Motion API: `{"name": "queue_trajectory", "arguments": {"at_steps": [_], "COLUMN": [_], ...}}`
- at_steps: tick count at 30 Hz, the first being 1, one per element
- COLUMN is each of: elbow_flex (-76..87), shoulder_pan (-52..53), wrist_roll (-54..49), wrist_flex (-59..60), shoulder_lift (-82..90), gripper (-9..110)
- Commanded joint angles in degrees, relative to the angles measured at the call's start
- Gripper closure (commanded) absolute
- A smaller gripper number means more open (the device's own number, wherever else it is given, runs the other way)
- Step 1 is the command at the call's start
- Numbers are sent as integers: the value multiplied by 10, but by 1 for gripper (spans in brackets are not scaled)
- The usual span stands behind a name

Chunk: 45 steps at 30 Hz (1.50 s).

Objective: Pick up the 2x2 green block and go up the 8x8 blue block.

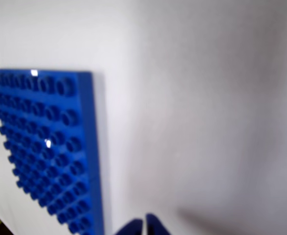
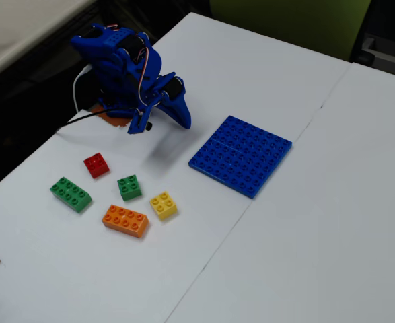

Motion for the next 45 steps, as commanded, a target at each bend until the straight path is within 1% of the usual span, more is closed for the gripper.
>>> {"name": "queue_trajectory", "arguments": {"at_steps": [1, 37, 41, 45], "elbow_flex": [-2, -2, -2, -2], "shoulder_pan": [-1, 0, -8, -11], "wrist_roll": [-1, -2, -16, -25], "wrist_flex": [-7, -8, -9, -8], "shoulder_lift": [25, 25, 25, 25], "gripper": [101, 101, 96, 101]}}
